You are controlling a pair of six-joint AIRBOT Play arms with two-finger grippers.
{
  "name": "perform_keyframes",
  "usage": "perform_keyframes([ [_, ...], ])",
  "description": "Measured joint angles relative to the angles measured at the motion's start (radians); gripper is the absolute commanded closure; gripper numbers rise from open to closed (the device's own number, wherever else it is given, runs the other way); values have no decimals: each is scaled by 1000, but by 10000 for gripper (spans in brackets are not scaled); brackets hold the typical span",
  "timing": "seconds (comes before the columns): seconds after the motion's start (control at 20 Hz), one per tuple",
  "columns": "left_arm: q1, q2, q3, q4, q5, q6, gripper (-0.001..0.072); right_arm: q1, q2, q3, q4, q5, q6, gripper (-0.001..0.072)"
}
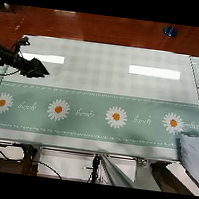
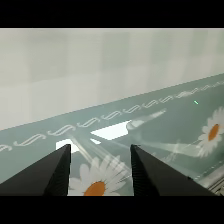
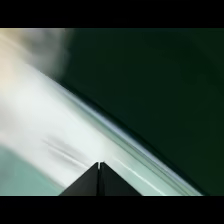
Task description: Fold the shirts.
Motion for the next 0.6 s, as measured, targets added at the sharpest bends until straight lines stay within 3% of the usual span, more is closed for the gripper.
perform_keyframes([
  [0.1,-18,9,9,-23,-1,0,270,233,-66,142,229,-42,-86,679],
  [0.2,-51,23,21,-37,-10,16,270,490,-165,288,307,39,-87,679],
  [0.25,-72,29,27,-36,-14,26,272,610,-218,343,295,124,-49,678],
  [0.3,-99,37,32,-28,-21,34,332,734,-273,389,258,224,-13,678],
  [0.5,-260,75,41,150,-48,25,335,1088,-436,475,-8,613,61,677],
  [0.6,-347,94,43,262,-36,-12,334,1186,-472,489,-117,702,92,676],
])
